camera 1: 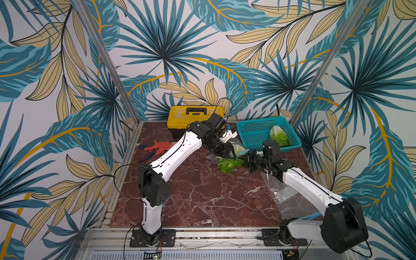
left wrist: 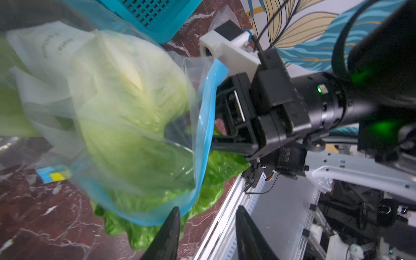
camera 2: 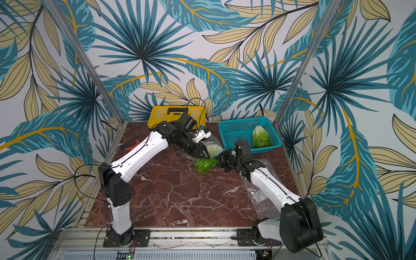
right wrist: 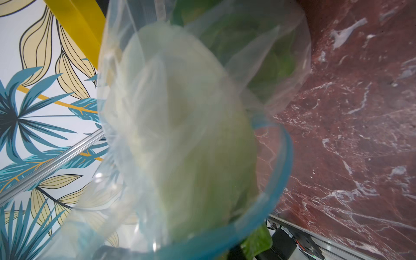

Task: Put the chinese cabbages into a zipper bag and zip it
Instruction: Place the Chinese cabbage in the zipper food storage bag.

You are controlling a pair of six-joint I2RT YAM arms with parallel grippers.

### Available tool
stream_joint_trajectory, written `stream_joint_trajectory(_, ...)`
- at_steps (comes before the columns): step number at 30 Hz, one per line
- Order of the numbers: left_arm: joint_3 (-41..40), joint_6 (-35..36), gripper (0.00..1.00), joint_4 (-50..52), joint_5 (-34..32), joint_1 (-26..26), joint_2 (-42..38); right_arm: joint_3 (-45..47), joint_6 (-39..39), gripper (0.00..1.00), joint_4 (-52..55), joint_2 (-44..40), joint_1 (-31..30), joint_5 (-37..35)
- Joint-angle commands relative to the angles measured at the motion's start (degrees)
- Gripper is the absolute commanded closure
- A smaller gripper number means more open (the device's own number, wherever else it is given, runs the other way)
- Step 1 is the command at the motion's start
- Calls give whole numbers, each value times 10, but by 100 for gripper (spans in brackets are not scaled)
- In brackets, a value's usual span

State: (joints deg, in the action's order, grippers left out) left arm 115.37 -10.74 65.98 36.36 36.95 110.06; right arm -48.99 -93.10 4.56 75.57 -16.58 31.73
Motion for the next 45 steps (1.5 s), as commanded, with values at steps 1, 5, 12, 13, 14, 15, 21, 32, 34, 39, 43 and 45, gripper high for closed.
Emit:
stream_joint_trajectory(1,-31,8,47,-1,40,-40,-47,10,-27,100,-51,13,11,4)
stream_joint_trajectory(5,-204,-7,46,-118,55,-92,-127,10,-29,100,-45,10,24,29)
stream_joint_trajectory(12,-417,56,44,-367,-46,-90,-181,0,-6,100,-17,11,39,56)
stream_joint_trajectory(13,-422,59,44,-388,-46,-89,-172,1,-4,100,-15,12,39,55)
stream_joint_trajectory(14,-423,56,43,-410,-51,-88,-163,2,-4,100,-14,12,39,55)
stream_joint_trajectory(15,-420,53,42,-422,-51,-84,-154,1,-5,100,-16,14,39,55)
stream_joint_trajectory(21,-422,-194,35,-569,119,-155,-69,-12,16,100,4,19,42,58)
stream_joint_trajectory(32,-484,-450,41,-698,158,-128,-36,-26,51,100,38,18,42,54)
stream_joint_trajectory(34,-481,-462,45,-703,157,-126,-25,-26,52,100,39,18,42,54)
stream_joint_trajectory(39,-484,-497,57,-743,152,-122,-10,-26,54,100,43,15,42,52)
stream_joint_trajectory(43,-490,-518,67,-764,146,-121,-3,-25,57,100,45,15,42,50)
stream_joint_trajectory(45,-492,-528,70,-773,141,-121,-3,-24,57,100,45,15,42,50)
